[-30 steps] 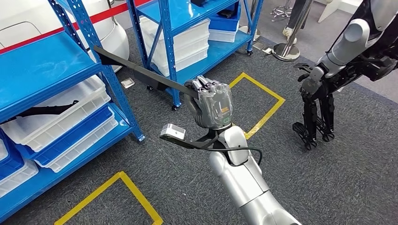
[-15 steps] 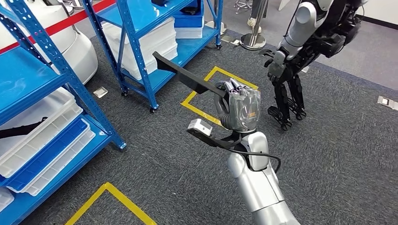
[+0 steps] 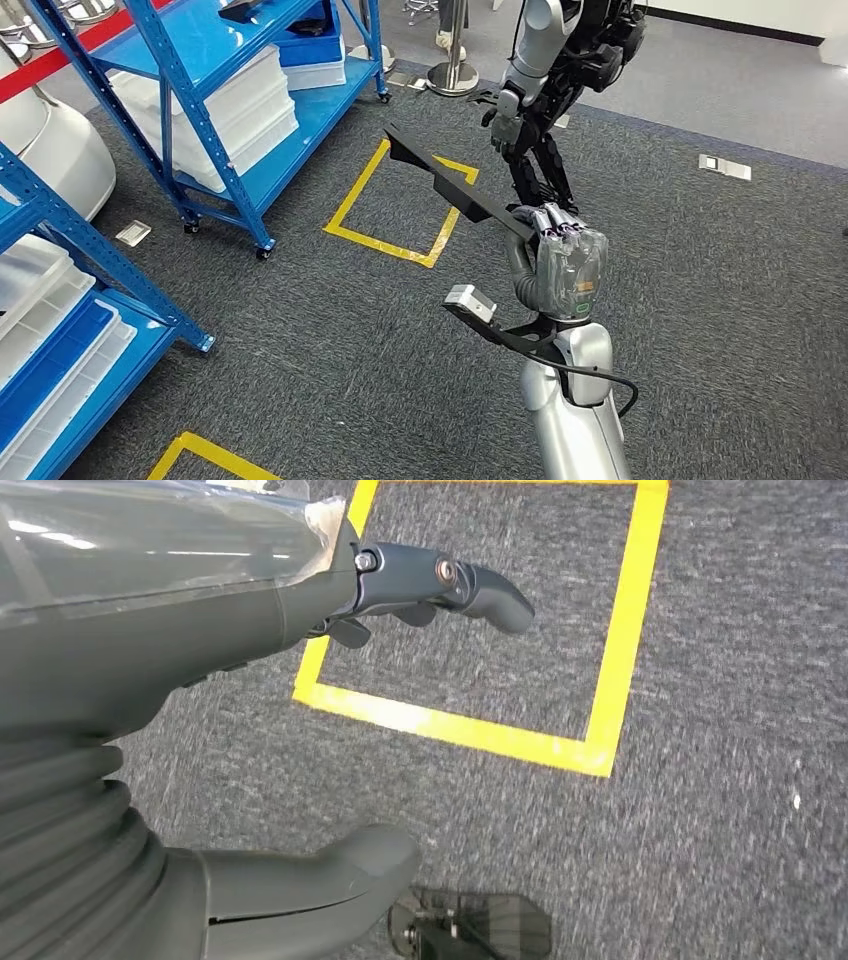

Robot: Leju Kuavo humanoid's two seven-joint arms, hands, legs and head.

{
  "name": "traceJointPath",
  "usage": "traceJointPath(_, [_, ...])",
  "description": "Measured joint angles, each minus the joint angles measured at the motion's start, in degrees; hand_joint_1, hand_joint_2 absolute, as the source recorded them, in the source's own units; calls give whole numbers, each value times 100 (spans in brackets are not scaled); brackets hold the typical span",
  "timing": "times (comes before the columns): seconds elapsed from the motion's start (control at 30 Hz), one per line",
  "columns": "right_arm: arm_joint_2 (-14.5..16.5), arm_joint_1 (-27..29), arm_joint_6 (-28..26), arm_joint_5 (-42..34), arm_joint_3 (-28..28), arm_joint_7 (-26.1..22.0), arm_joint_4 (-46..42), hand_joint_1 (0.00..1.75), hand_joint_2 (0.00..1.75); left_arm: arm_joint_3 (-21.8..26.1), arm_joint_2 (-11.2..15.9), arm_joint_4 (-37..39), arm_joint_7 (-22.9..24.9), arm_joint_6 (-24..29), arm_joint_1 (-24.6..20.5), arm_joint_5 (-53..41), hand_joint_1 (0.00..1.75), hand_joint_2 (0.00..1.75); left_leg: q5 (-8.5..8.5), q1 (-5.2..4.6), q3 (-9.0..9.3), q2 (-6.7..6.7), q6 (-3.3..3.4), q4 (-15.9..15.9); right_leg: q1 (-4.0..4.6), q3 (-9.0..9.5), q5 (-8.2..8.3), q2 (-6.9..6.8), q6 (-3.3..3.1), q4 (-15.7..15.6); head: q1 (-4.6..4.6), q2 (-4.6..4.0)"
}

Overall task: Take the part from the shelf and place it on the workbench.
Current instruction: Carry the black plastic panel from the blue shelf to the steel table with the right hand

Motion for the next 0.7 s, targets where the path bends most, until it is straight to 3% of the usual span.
traceJointPath(0.07, [1,58,0,74,-96,17,-148,175,175,1,-2,-1,-13,8,-12,4,0,175,70,-13,26,194,107,-87,32,-202,-168,-318,0,325,54,0])
traceJointPath(0.1, [2,80,0,110,-133,30,-224,175,175,2,1,-2,-21,16,-14,8,0,175,88,-28,29,291,140,-108,28,-375,-335,-530,-28,678,81,0])
traceJointPath(0.13, [3,100,0,147,-168,43,-301,175,175,3,3,-2,-27,27,-11,14,0,175,93,-46,23,389,157,-113,24,-572,-514,-653,-44,1096,104,0])
traceJointPath(0.2, [0,166,0,209,-252,60,-445,175,175,8,8,-2,-43,47,-13,21,0,175,93,-69,16,579,160,-111,-2,-811,-713,-719,-9,1676,114,0])
traceJointPath(0.23, [-4,204,0,237,-301,68,-516,175,175,12,9,-2,-53,54,-15,23,0,175,91,-74,16,666,157,-110,-15,-765,-696,-739,37,1660,119,0])
traceJointPath(0.3, [-15,275,0,292,-407,81,-675,175,175,28,12,-2,-80,55,-25,24,0,175,77,-75,29,818,133,-101,-40,-308,-481,-900,139,941,139,0])
traceJointPath(0.37, [-26,318,0,339,-501,87,-833,175,175,54,26,-5,-104,48,-35,27,0,175,39,-106,42,933,69,-73,-22,143,-296,-1189,135,201,159,0])
traceJointPath(0.4, [-31,333,0,351,-539,90,-900,175,175,68,33,-7,-113,45,-39,30,0,175,19,-123,54,987,32,-61,-5,231,-260,-1269,98,46,152,0])
traceJointPath(0.43, [-35,348,0,359,-575,92,-957,175,175,80,40,-8,-119,43,-44,32,0,175,5,-133,67,1047,0,-58,19,234,-249,-1255,52,22,138,0])
traceJointPath(0.5, [-45,376,0,368,-636,94,-1054,175,175,91,42,-9,-128,38,-60,34,0,175,-36,-104,91,1123,-60,-44,0,212,-221,-1095,-22,10,102,0])
traceJointPath(0.57, [-49,390,0,375,-680,96,-1128,175,175,96,46,-9,-135,31,-74,35,0,175,-264,-58,-1,875,-109,223,-45,206,-186,-954,-117,-9,67,0])
traceJointPath(0.63, [-45,406,0,381,-700,96,-1159,175,175,103,50,-8,-138,27,-71,36,0,175,-694,-39,-323,505,-127,954,-46,189,-162,-813,-187,-15,12,0])
traceJointPath(0.67, [-43,416,0,382,-707,96,-1162,175,175,105,50,-7,-138,26,-65,36,0,175,-863,-39,-511,418,-129,1342,-32,178,-153,-733,-205,-14,-8,0])
traceJointPath(0.7, [-44,427,0,387,-715,96,-1163,175,175,108,51,-7,-138,23,-60,38,0,175,-930,-38,-646,384,-127,1595,-20,169,-146,-648,-214,-13,-21,0])
